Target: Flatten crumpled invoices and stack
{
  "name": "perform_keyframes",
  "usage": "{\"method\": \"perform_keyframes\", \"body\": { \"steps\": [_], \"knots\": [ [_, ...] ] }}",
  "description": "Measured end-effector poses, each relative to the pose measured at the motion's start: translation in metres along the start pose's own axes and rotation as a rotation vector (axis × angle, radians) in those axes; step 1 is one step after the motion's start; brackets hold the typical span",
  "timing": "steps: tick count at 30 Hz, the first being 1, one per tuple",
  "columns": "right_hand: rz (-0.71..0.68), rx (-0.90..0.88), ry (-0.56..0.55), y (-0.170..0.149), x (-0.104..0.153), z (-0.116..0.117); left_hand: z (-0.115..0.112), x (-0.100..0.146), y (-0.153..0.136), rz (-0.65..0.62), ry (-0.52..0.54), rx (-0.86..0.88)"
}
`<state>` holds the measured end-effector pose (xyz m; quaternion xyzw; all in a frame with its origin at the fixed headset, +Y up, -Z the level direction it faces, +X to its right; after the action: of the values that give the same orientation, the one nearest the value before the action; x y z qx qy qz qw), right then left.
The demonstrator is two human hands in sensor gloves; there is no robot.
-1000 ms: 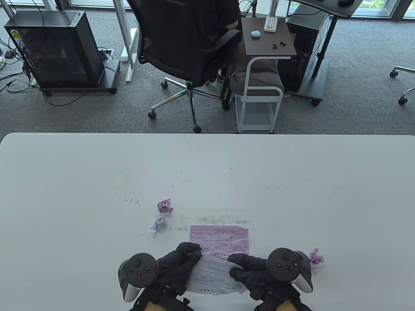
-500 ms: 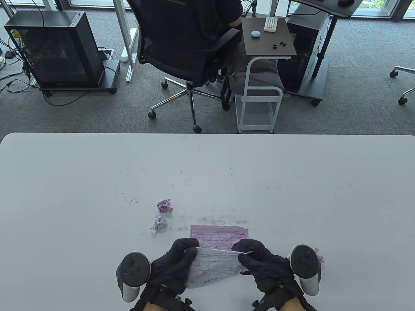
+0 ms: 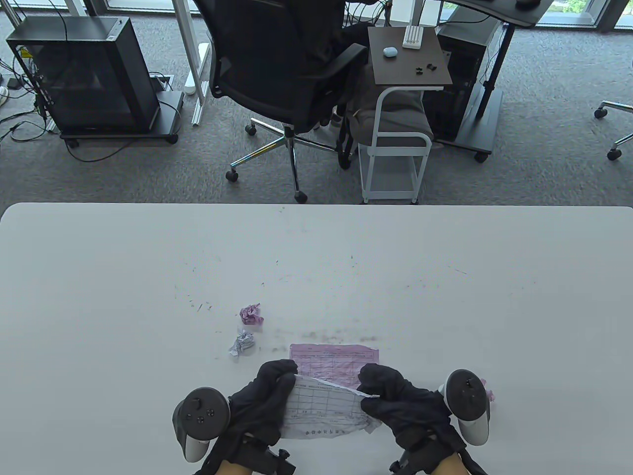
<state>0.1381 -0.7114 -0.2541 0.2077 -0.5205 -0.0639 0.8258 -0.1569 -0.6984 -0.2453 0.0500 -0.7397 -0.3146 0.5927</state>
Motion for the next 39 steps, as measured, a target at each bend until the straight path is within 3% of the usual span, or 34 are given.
{"method": "perform_keyframes", "body": {
  "steps": [4,10,18,26,30,36,39],
  "knots": [
    [0.024,0.3,-0.005,0.005,0.001,-0.003,-0.006,0.001,0.0,0.009,-0.06,-0.068],
    [0.122,0.425,0.049,0.001,0.005,-0.005,-0.023,0.004,-0.018,0.117,-0.185,-0.183],
    [0.347,0.542,0.247,-0.026,0.005,0.011,-0.041,0.01,-0.04,0.258,-0.424,-0.373],
    [0.459,0.582,0.323,-0.043,0.011,0.016,-0.037,0.013,-0.046,0.309,-0.437,-0.369],
    [0.503,0.626,0.365,-0.051,0.012,0.019,-0.038,0.009,-0.038,0.241,-0.446,-0.399],
    [0.526,0.628,0.387,-0.054,0.011,0.023,-0.061,0.006,-0.027,0.156,-0.636,-0.464],
    [0.53,0.624,0.379,-0.054,0.011,0.023,-0.084,0.011,-0.025,0.172,-0.857,-0.439]
  ]
}}
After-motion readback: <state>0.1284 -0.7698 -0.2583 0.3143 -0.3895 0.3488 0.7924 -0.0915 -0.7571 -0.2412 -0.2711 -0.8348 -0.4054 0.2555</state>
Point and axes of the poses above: the tracker on the back of each hand, its own y axis roughly to the thumb side, its own x axis roughly from the fingertips to the wrist, z = x × y, the point moved 3 cm from there along -x, roughly from the wrist to the fingertips, and after that the axes turned 11 degrees about -z, right-handed, at the moved point
